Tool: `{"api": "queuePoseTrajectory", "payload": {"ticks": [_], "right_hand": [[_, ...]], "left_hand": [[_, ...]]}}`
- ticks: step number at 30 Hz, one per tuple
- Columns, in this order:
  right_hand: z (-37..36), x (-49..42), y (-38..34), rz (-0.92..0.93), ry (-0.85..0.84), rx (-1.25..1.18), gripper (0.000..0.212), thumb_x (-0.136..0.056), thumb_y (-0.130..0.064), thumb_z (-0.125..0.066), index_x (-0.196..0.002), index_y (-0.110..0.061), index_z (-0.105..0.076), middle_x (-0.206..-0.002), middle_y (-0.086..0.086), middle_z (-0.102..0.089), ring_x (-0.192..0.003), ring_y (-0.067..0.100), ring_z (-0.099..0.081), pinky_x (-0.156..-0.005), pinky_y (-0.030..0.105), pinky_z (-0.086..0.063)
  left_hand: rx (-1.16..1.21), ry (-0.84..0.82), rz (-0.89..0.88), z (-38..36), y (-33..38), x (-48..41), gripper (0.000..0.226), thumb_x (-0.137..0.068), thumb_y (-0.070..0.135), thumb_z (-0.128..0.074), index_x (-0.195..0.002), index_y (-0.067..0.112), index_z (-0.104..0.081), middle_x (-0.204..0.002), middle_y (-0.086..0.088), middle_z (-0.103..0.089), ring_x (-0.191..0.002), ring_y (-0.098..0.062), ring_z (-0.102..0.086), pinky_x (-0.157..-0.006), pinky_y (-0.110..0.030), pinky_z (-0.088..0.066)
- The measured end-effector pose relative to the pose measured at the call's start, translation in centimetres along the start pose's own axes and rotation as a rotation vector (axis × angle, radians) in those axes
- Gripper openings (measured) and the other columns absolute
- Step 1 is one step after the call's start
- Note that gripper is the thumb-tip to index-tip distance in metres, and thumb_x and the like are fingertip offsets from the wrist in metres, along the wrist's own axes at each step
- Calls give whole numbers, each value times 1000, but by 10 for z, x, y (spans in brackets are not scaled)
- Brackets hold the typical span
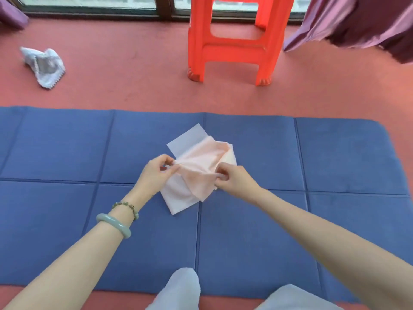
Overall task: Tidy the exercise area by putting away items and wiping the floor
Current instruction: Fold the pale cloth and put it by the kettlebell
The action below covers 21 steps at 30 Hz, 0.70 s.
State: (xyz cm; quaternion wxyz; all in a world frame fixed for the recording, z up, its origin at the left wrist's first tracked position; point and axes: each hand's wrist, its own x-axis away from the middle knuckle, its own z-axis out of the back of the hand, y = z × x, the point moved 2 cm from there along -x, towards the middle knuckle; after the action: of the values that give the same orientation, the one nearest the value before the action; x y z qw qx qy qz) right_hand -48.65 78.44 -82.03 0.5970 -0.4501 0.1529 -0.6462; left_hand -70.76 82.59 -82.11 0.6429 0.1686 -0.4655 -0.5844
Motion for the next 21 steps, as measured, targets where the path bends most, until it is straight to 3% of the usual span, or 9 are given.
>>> {"api": "queuePoseTrajectory", "payload": {"ticks": [2, 5, 7, 11, 15, 17, 19, 21], "right_hand": [[51, 23, -44, -32, 77, -84, 6, -77, -12, -51, -80, -9, -56, -72, 2, -57, -63, 12, -43, -55, 21, -34], [124, 67, -122, -29, 142, -119, 6, -75, -9, -54, -78, -13, -57, -71, -7, -59, -66, 9, -48, -57, 19, -37], [174, 101, -179, -8, 174, -124, 10, -75, -6, -55, -76, -15, -58, -72, -11, -59, -69, 8, -52, -59, 18, -38], [278, 178, -305, 49, 223, -113, 20, -72, 1, -62, -75, -18, -60, -70, -10, -60, -64, 5, -52, -61, 18, -41], [373, 259, -424, 125, 278, -113, 23, -73, 4, -65, -84, -16, -67, -77, -4, -67, -73, 13, -61, -73, 27, -50], [413, 298, -477, 163, 297, -123, 24, -74, 5, -65, -85, -17, -68, -78, -3, -68, -75, 14, -63, -73, 26, -50], [448, 336, -525, 196, 302, -136, 23, -75, 5, -65, -86, -15, -68, -80, 6, -69, -74, 15, -61, -70, 27, -49], [476, 368, -565, 221, 294, -145, 22, -77, 5, -65, -89, -13, -68, -82, 13, -69, -73, 17, -59, -70, 29, -47]], "left_hand": [[115, 41, -1, 26, 52, 22, 7, -87, 23, -65, -85, 16, -64, -93, 3, -68, -83, -11, -62, -72, -22, -47], [223, 79, -20, 74, 150, 65, 7, -87, 14, -65, -85, 8, -65, -84, 0, -67, -71, 3, -60, -64, -7, -44], [266, 86, -25, 113, 219, 99, 9, -86, 14, -66, -83, 5, -64, -81, 1, -66, -67, 6, -59, -64, -6, -43], [323, 90, -72, 200, 355, 177, 10, -84, 11, -69, -83, 2, -65, -76, 0, -68, -67, 1, -61, -69, -12, -47], [372, 108, -128, 282, 477, 254, 4, -84, 10, -69, -81, 11, -68, -70, 3, -70, -70, -9, -64, -81, -33, -51], [372, 137, -185, 315, 533, 289, 10, -83, 7, -69, -77, 14, -67, -68, 4, -69, -65, -3, -62, -79, -28, -51], [351, 161, -253, 344, 583, 324, 11, -83, 7, -69, -77, 15, -65, -78, -2, -66, -62, 6, -59, -70, -13, -48], [340, 176, -322, 369, 623, 351, 7, -83, 11, -69, -81, 16, -64, -87, -2, -65, -63, 10, -59, -66, -8, -43]]}}
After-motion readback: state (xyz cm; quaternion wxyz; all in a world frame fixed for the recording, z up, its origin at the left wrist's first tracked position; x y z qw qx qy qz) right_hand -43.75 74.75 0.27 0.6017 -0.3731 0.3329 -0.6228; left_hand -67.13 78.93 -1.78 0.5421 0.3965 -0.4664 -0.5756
